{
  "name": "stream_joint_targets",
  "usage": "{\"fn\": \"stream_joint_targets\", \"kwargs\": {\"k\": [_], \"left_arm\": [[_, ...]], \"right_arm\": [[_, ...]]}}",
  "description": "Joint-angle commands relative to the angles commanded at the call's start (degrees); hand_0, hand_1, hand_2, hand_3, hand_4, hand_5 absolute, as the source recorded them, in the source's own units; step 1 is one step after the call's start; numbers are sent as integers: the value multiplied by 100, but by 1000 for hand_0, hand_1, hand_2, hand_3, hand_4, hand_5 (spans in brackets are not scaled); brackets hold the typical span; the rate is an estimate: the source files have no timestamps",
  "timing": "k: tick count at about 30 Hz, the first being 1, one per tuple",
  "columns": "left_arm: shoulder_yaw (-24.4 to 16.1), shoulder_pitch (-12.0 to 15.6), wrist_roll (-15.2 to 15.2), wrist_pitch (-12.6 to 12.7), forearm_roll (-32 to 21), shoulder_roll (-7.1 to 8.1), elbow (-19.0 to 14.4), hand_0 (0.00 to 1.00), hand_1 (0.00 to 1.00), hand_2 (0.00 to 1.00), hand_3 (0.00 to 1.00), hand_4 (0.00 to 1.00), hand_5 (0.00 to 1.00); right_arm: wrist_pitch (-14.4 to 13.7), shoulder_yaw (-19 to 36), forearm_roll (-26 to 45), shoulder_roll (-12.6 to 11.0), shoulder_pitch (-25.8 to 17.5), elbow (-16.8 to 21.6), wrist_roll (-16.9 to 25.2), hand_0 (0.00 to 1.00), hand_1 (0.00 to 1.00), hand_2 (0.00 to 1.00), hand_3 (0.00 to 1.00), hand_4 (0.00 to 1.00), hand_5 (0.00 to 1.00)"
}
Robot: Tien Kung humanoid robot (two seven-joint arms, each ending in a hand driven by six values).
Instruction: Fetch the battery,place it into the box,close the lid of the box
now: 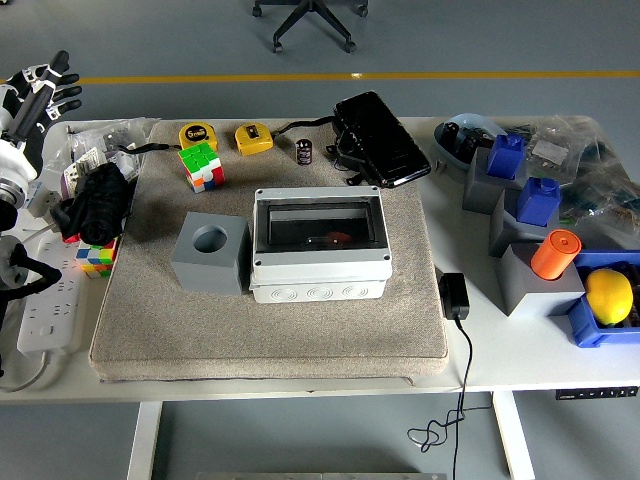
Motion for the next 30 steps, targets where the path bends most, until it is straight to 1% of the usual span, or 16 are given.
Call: {"fn": "stream_joint_targets", "kwargs": {"k": [14,30], "left_arm": [[-35,-20,66,-50,28,10,-36,613,630,597,560,966,553],[-60,-10,108,-45,40,33,-38,601,631,599,561,966,560]], "right_arm": [[13,12,4,8,26,2,-22,711,673,677,639,997,572],[21,-32,-2,-4,43,10,-37,711,674,677,640,997,573]]}}
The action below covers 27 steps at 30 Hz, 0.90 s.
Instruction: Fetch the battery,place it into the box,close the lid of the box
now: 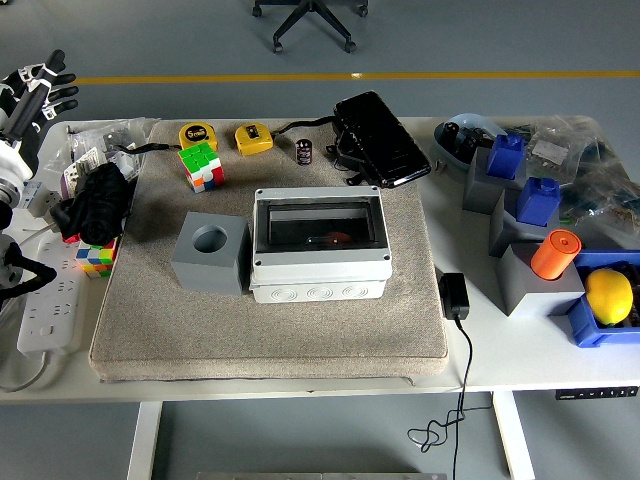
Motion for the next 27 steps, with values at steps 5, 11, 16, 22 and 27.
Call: {"fn": "stream_joint_targets", "kwargs": {"k": [5,11,16,22,27], "left_arm": [[-5,-28,-6,-3,2,18,13,598,630,599,561,965,565],[-29,-30,-6,-11,0,35,77,607,629,600,561,965,566],[-7,-6,-6,-24,-9,63,59,601,627,600,561,964,569],[12,19,-3,-33,-62,120,60,604,627,600,561,962,571],[35,32,4,-52,-149,145,43,599,626,600,560,962,571]], "right_arm": [[0,-12,-2,-5,21,1,-1,711,675,677,640,998,574],[-1,-30,-8,-32,40,-6,-3,711,676,678,640,998,574],[1,-65,1,-44,40,-14,-5,711,676,678,640,998,575],[3,-85,-4,-48,31,-12,1,711,676,678,640,998,575],[6,-149,6,-78,61,-10,2,710,676,679,641,998,574]]}}
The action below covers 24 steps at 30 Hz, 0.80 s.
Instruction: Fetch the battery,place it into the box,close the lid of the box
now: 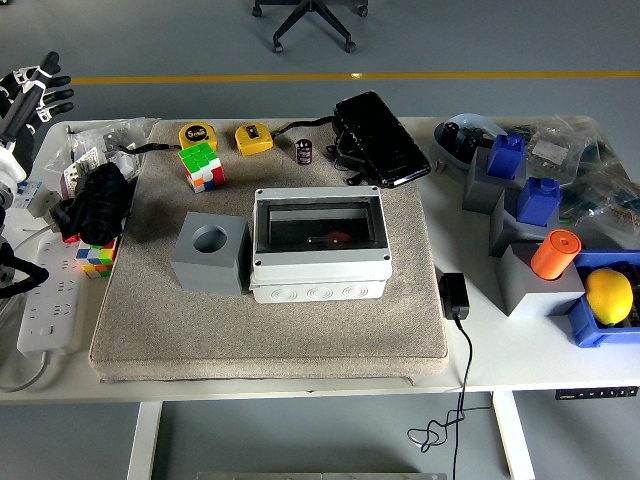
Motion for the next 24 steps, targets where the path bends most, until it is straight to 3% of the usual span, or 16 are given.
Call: {"fn": "stream_joint_targets", "kwargs": {"k": [24], "left_arm": [[53,160,-10,-17,34,196,-48,600,624,600,562,958,571]], "right_arm": [[19,-490,175,35,121,-2,11,713,676,678,642,998,575]]}}
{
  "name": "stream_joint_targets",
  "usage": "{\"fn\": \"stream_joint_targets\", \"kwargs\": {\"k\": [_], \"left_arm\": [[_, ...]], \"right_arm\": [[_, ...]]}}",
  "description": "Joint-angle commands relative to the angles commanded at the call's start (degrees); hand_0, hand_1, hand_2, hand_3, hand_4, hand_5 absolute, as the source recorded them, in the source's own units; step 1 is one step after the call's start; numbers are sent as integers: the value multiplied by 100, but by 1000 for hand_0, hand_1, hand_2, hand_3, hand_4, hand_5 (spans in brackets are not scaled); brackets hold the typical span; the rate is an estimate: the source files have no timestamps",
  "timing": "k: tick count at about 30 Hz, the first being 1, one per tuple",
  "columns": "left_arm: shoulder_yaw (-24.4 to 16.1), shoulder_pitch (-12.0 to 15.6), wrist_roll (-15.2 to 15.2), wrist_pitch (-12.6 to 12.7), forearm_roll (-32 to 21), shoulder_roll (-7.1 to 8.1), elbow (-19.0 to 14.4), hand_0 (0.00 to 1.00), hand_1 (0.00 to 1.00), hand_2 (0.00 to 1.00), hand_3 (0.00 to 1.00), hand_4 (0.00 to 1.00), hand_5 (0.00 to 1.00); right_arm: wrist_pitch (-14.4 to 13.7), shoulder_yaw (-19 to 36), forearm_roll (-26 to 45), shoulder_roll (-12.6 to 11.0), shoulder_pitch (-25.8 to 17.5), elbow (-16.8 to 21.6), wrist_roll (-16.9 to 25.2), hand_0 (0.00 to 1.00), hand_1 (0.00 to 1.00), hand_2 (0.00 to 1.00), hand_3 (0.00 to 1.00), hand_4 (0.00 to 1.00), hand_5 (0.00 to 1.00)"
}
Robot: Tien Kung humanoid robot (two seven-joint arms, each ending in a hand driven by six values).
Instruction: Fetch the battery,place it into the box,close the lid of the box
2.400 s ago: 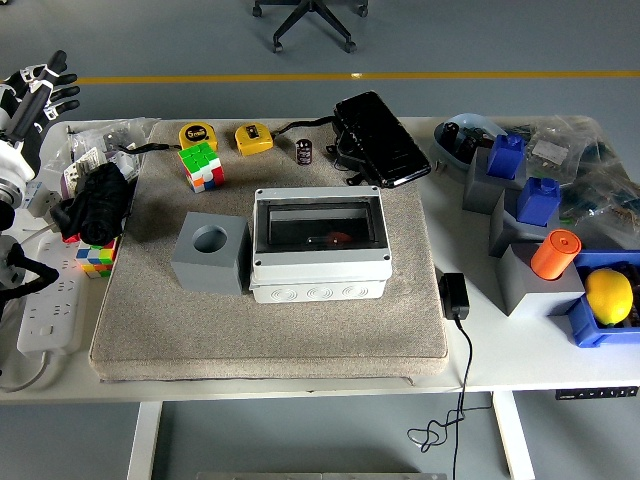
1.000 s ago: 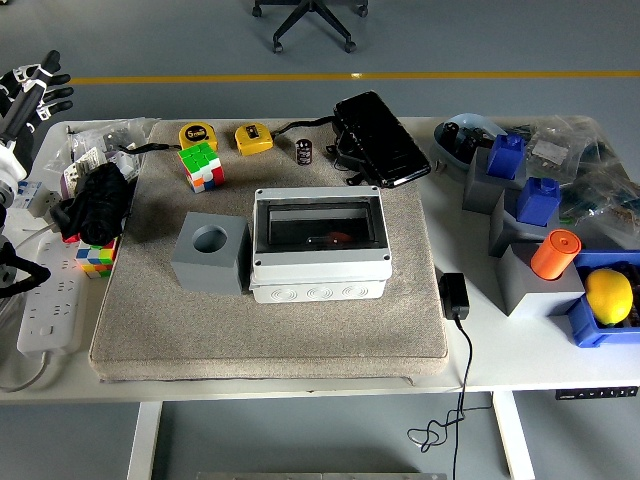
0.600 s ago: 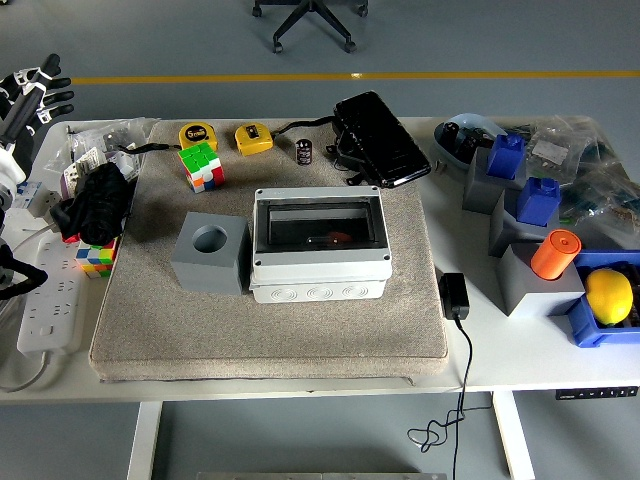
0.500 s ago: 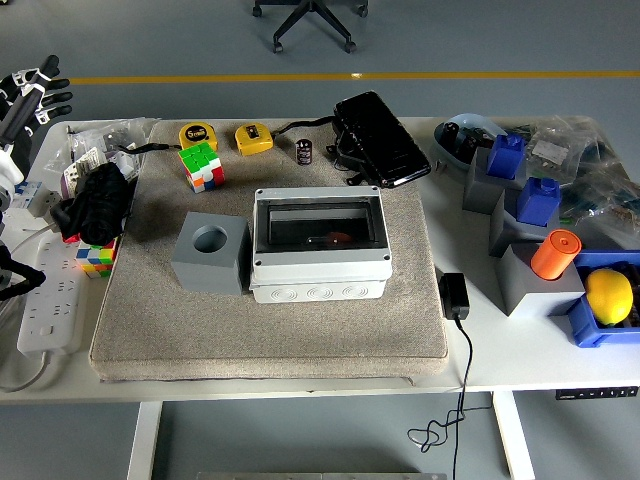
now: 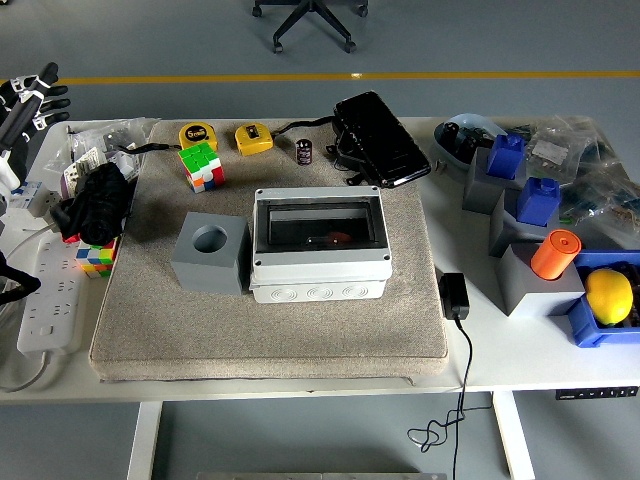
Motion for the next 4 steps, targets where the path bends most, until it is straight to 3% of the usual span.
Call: {"fn": "stream_joint_targets", "kwargs": {"k": [4], "left_arm": [[-2,21,4,1,-3,25,-10,600,624,600,562,958,571]], "right_arm": [[10,-136,56,28,20,-5,-11,713,676,678,642,998,575]]}}
